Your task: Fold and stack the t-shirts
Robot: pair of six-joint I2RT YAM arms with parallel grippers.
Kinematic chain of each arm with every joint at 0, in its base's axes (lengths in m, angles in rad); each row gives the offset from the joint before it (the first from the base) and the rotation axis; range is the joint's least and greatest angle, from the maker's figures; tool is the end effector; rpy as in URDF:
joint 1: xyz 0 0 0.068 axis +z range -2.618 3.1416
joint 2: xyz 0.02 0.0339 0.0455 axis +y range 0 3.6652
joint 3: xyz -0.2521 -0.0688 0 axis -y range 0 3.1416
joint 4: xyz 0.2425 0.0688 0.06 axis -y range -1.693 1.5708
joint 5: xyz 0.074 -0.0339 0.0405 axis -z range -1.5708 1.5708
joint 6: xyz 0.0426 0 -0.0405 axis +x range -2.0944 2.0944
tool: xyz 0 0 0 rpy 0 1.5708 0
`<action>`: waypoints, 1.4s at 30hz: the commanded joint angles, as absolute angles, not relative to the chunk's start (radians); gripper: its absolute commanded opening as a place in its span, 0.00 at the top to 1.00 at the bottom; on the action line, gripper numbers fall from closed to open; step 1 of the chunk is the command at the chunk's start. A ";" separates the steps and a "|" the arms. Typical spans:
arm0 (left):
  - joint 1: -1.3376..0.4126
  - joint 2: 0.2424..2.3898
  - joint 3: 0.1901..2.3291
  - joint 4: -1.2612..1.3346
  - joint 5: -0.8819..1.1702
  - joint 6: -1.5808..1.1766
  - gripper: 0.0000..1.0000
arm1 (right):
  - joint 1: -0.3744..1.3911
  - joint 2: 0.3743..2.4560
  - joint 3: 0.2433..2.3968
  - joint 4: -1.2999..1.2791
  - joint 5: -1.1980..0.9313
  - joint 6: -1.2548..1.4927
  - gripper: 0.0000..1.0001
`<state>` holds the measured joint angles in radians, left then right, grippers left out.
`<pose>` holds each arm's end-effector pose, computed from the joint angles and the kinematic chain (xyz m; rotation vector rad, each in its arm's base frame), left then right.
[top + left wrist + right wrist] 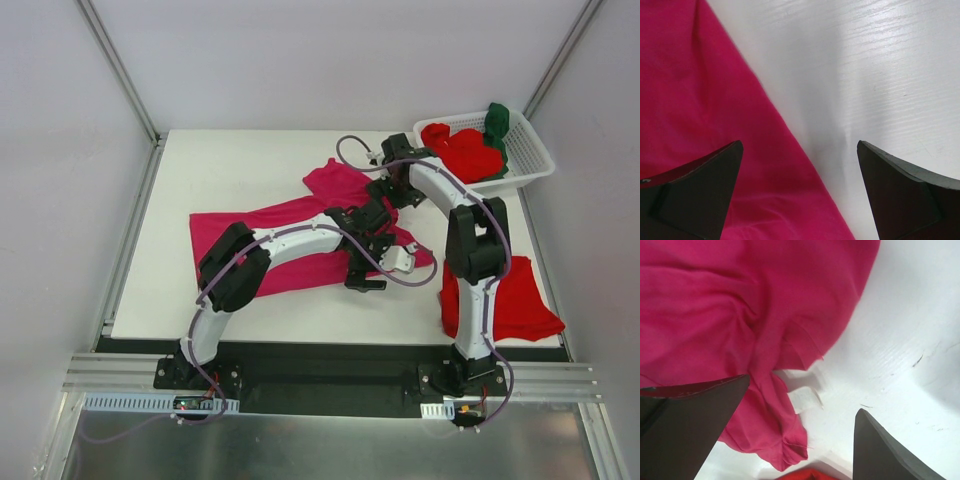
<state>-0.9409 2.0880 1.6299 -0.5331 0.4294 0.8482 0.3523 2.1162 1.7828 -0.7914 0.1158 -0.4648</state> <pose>0.2510 -0.3744 0.1849 2.0712 1.4517 -0.5847 0.4238 0.1506 0.2014 -1.0388 2.4888 -0.1904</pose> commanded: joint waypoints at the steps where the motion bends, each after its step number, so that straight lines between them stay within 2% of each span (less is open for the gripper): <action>1: -0.937 2.105 1.664 -0.555 0.491 0.887 0.01 | 0.330 2.089 1.769 -0.772 0.120 -0.500 0.04; 25: -0.928 2.138 1.591 -0.555 0.563 0.911 0.01 | 0.337 2.204 1.805 -0.744 -0.023 -0.479 0.04; 42: -0.923 2.109 1.569 -0.555 0.594 0.859 0.01 | 0.341 2.212 1.848 -0.771 0.198 -0.575 0.04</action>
